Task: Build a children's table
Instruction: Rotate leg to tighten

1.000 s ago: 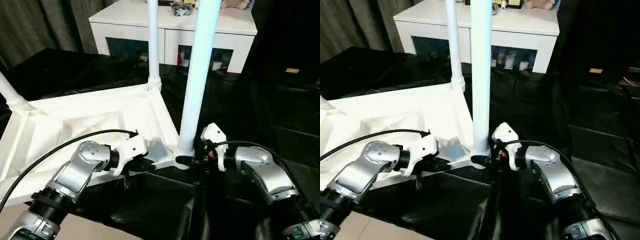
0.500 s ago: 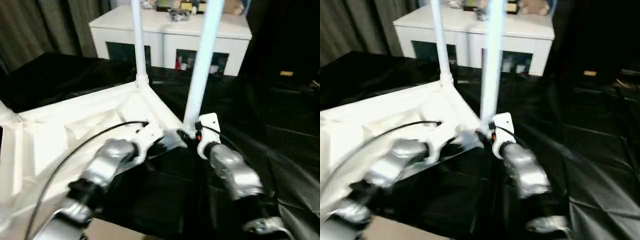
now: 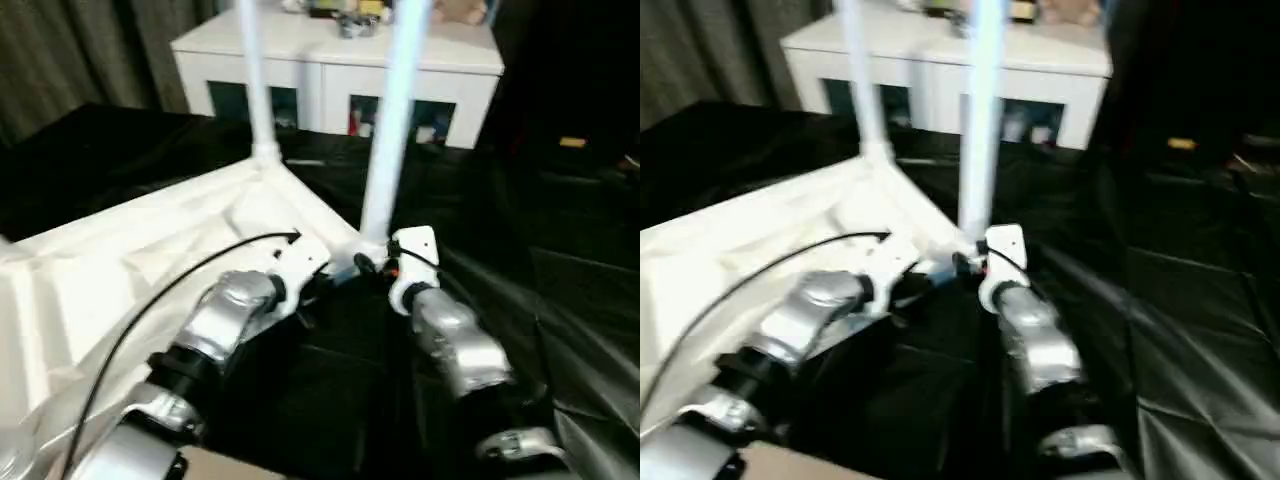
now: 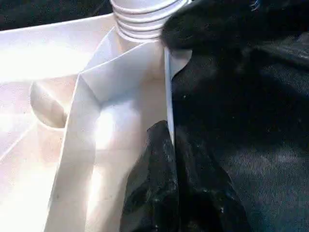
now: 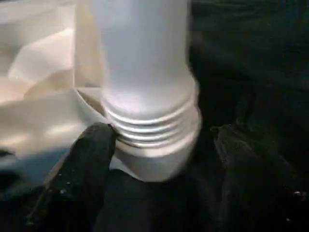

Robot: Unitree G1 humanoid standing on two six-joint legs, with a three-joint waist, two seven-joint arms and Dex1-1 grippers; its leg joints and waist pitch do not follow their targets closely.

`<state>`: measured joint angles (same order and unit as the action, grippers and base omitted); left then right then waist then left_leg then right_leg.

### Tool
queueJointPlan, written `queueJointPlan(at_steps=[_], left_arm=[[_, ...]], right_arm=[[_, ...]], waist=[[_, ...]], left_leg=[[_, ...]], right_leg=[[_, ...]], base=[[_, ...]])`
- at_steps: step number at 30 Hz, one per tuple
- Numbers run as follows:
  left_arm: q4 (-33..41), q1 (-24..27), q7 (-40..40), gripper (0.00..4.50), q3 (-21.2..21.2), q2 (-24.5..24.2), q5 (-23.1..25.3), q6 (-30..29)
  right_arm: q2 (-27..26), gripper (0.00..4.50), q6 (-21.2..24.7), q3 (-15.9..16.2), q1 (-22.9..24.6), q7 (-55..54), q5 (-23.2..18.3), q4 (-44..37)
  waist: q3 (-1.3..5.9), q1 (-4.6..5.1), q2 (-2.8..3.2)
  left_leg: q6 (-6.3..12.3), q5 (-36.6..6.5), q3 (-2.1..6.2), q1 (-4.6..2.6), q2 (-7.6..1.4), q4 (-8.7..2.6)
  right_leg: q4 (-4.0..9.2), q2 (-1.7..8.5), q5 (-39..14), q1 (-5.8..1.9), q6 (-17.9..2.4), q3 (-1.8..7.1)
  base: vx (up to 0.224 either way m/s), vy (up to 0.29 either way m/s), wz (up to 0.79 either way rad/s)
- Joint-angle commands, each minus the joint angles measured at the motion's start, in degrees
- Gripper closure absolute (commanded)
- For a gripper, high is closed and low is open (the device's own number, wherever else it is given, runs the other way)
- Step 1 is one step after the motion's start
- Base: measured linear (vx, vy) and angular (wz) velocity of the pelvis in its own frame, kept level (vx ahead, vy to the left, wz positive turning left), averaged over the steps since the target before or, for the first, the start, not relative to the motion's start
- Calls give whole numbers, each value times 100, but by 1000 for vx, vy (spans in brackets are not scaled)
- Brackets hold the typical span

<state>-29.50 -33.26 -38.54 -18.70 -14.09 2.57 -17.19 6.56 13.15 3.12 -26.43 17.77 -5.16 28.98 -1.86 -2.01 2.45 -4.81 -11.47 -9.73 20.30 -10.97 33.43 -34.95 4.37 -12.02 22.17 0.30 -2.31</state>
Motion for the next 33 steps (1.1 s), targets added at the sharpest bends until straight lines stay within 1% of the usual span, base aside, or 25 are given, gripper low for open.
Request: queueJointPlan(at_steps=[1,3,4,6,7,8,9,10,11,12,13,14,15,16,17,18,19,20,21,22,23,26,27,30,33], left_arm=[[-93,228,-207,450,-42,-286,193,-12],[-13,307,-458,450,-91,-434,168,120],[24,337,-568,450,-110,-481,142,183],[259,472,-1005,450,-176,-624,-17,405],[616,651,-1508,450,-278,-825,-208,467],[723,702,-1648,450,-322,-896,-242,492],[772,725,-1706,450,-345,-932,-248,496],[914,789,-1884,450,-382,-1012,-304,498],[914,789,-1884,450,-382,-1012,-304,498],[1118,876,-2135,450,-393,-1090,-429,449],[1200,903,-2209,450,-406,-1127,-455,381],[1252,916,-2275,450,-418,-1161,-465,344],[1275,924,-2292,450,-419,-1178,-461,313],[1276,925,-2294,450,-419,-1179,-460,311],[1271,920,-2278,450,-418,-1187,-435,309],[1281,920,-2282,450,-394,-1215,-402,305],[1281,920,-2282,450,-394,-1215,-402,305],[1273,917,-2284,450,-381,-1236,-385,301],[1270,917,-2282,450,-377,-1241,-382,298],[1270,917,-2282,450,-376,-1242,-381,298],[1274,922,-2289,450,-374,-1252,-376,294],[1333,948,-2305,450,-361,-1279,-384,238],[1346,954,-2307,450,-360,-1286,-382,226],[1363,969,-2332,450,-359,-1299,-376,204],[1376,975,-2348,450,-374,-1311,-372,162]], right_arm=[[266,81,-42,217,98,856,-139,-356],[582,81,-136,368,205,1552,-214,-553],[667,81,-184,400,241,1736,-232,-612],[830,81,-221,409,322,2187,-418,-805],[1033,81,-176,463,405,2727,-641,-1031],[1099,81,-169,495,428,2886,-693,-1094],[1130,81,-166,515,438,2957,-708,-1119],[1207,81,-169,573,453,3145,-712,-1157],[1207,81,-169,573,453,3145,-712,-1157],[1317,81,-166,666,467,3420,-708,-1190],[1372,81,-164,726,471,3522,-678,-1191],[1415,81,-201,792,468,3592,-605,-1162],[1444,81,-224,852,474,3674,-558,-1141],[1446,81,-226,856,475,3680,-554,-1140],[1468,81,-261,911,486,3741,-504,-1119],[1556,81,-329,1049,535,3922,-437,-1128],[1556,81,-329,1049,535,3922,-437,-1128],[1613,81,-380,1128,559,4015,-370,-1124],[1622,95,-388,1139,561,4033,-354,-1119],[1624,95,-390,1142,562,4038,-351,-1118],[1632,115,-377,1143,559,4045,-341,-1108],[1659,132,-356,1146,549,4067,-351,-1085],[1663,153,-348,1144,544,4073,-357,-1080],[1692,163,-419,1180,530,4102,-292,-996],[1647,186,-423,1171,542,4035,-245,-907]], waist=[[301,-41,-38],[317,-53,-45],[299,-54,-43],[302,-51,-41],[303,-68,-26],[307,-69,-26],[297,-54,-14],[295,-57,-13],[298,-86,0],[281,-94,-5],[276,-110,-21],[278,-125,-13],[275,-129,-24],[270,-154,-22],[270,-154,-22],[273,-162,-45],[276,-168,-42],[277,-167,-47],[279,-172,-46],[285,-172,-51],[286,-173,-52],[292,-175,-51],[294,-175,-52],[293,-175,-48],[292,-169,-46]], left_leg=[[242,-761,41,70,-119,-371],[365,-581,42,83,-126,-343],[491,-572,29,78,-132,-338],[508,-669,25,66,-145,-343],[514,-732,40,66,-165,-353],[530,-716,45,70,-182,-357],[551,-718,26,40,-189,-359],[536,-731,19,28,-183,-356],[517,-770,14,8,-190,-351],[498,-821,12,16,-190,-363],[455,-876,13,20,-198,-370],[429,-887,16,11,-200,-371],[419,-901,9,8,-196,-372],[392,-914,5,-4,-195,-370],[392,-914,5,-4,-195,-370],[375,-847,5,14,-186,-367],[368,-830,11,16,-186,-365],[385,-806,6,15,-179,-358],[388,-784,8,17,-180,-357],[407,-725,7,23,-174,-347],[430,-661,9,31,-168,-343],[451,-649,12,27,-174,-342],[456,-654,10,25,-171,-339],[449,-701,10,23,-171,-339],[445,-706,13,23,-169,-341]], right_leg=[[367,296,63,-314,-1287,191],[334,304,400,-335,-1334,194],[341,306,491,-309,-1429,185],[345,310,335,-307,-1492,187],[336,330,247,-327,-1525,185],[331,325,273,-323,-1524,188],[334,296,325,-268,-1584,185],[331,286,313,-263,-1612,180],[324,292,310,-253,-1655,186],[324,285,245,-247,-1665,181],[325,296,144,-257,-1647,181],[325,300,100,-256,-1640,182],[330,293,58,-249,-1631,183],[333,297,-25,-237,-1604,189],[333,297,-25,-237,-1604,189],[329,305,-29,-252,-1569,193],[326,311,-29,-256,-1560,191],[327,306,-6,-259,-1549,194],[322,308,10,-260,-1544,193],[316,308,78,-265,-1542,194],[312,308,129,-271,-1542,192],[307,306,130,-271,-1559,186],[306,301,151,-268,-1564,187],[311,302,89,-267,-1559,184],[308,295,106,-268,-1572,182]], base=[[0,0,0],[0,0,0],[0,0,0],[0,0,0],[0,0,0],[0,0,0],[0,0,0],[0,0,0],[0,0,0],[0,0,0],[0,0,0],[0,0,0],[0,0,0],[0,0,0],[0,0,0],[0,0,0],[0,0,0],[0,0,0],[0,0,0],[0,0,0],[0,0,0],[0,0,0],[0,0,0],[0,0,0],[0,0,0]])
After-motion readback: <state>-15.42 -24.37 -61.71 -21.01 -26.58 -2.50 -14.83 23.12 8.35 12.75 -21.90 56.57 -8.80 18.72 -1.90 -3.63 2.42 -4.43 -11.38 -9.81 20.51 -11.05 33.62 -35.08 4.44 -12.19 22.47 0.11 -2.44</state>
